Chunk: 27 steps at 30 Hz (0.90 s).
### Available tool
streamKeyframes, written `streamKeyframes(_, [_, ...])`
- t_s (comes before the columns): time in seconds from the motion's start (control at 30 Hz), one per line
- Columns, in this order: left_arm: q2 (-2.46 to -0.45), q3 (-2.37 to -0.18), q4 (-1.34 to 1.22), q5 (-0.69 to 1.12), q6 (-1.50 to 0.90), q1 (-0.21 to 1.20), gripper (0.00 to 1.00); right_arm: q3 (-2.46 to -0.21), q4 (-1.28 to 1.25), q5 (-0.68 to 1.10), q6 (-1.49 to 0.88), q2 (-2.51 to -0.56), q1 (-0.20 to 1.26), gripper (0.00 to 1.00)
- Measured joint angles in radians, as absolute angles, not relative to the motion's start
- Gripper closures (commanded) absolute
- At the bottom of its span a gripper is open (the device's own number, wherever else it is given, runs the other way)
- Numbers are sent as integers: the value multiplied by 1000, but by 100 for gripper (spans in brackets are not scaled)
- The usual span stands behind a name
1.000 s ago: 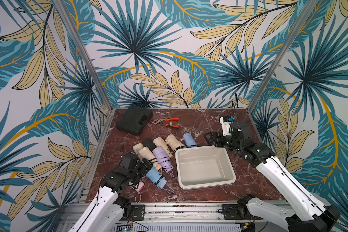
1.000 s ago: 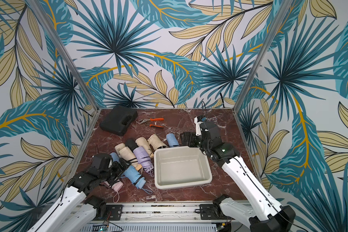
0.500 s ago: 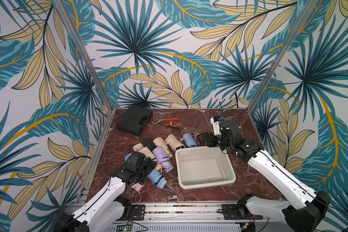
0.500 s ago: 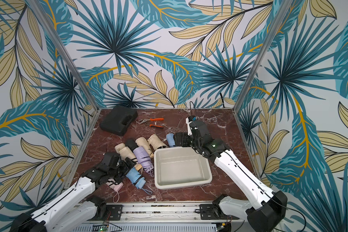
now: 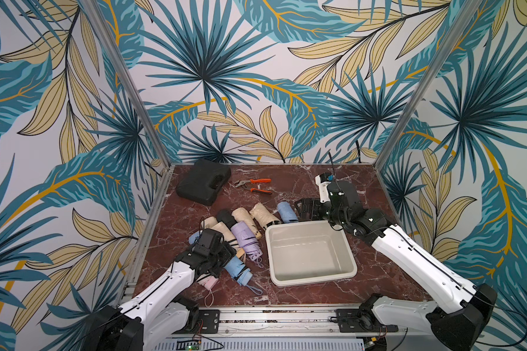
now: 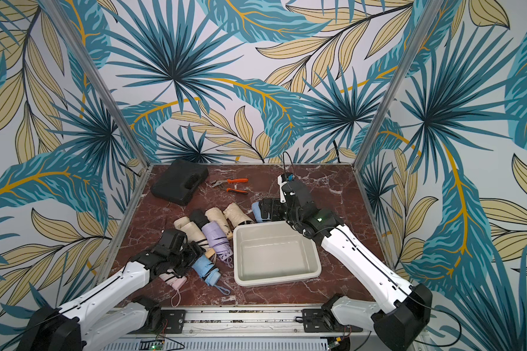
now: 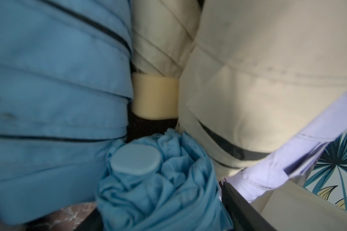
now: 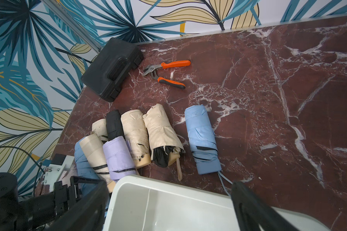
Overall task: Put the umbrella into the storage box
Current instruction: Pick up the umbrella from the center of the board.
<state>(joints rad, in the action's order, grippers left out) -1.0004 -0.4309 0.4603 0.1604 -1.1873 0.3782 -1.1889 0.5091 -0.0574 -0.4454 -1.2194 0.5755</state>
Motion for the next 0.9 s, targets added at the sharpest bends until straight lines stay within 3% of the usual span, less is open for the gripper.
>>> streamKeyframes(0.13, [-978, -431, 482, 158, -1177, 378, 44, -1188, 498, -59, -445, -1219, 588, 3])
streamKeyframes(0.6, [-867, -448, 600, 162, -1170, 379, 65, -1185, 498, -22, -421, -1180, 631, 3])
streamKeyframes(0.9, [-688, -654, 806, 113, -1153, 379, 70, -1134, 363, 95, -361, -1158, 770, 3])
